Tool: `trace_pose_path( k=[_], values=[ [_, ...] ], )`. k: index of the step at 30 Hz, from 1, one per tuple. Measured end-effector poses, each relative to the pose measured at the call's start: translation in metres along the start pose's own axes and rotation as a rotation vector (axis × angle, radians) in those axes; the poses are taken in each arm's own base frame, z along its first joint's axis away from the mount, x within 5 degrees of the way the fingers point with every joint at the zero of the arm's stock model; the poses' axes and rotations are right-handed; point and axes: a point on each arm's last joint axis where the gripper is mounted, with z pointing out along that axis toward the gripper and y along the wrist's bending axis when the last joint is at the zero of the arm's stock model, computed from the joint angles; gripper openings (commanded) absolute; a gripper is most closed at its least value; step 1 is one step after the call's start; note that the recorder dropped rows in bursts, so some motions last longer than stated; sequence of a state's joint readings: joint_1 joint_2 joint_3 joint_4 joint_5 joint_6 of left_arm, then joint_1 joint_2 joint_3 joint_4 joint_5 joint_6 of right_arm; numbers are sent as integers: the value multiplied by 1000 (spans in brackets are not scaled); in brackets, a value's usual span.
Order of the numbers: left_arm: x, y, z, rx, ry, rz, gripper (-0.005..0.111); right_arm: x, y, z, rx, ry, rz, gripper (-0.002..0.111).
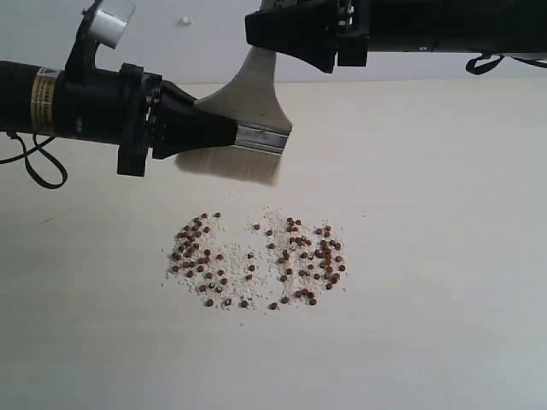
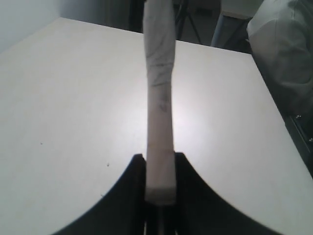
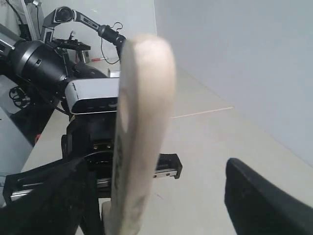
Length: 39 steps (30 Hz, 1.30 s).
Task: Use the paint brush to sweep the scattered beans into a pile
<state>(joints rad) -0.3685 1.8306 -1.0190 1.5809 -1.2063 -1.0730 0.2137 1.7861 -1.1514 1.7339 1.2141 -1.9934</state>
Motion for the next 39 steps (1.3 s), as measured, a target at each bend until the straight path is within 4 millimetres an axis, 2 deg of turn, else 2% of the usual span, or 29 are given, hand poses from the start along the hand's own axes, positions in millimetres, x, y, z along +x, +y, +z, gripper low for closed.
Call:
trace_pose_path(
  k=[7,13,16,19,24,35,39],
  values=[
    [0,0,0,-3,-5,44,0,0,0,0,0,0,54,68],
    [-7,4,0,-44,-74,41,0,3,1,0,-1,5,87,67],
    [-2,9,2,-57,-91,26,0,3,4,4,-14,7,82,67],
    [11,18,7,-69,-102,-9,0,4,7,8,-29,10,61,67],
    [12,19,8,-73,-106,-7,0,4,7,8,-25,10,49,67],
    [12,17,9,-62,-111,9,0,3,6,8,-11,5,47,42],
    [10,13,15,-40,-114,11,0,3,5,8,-8,2,48,39]
  ],
)
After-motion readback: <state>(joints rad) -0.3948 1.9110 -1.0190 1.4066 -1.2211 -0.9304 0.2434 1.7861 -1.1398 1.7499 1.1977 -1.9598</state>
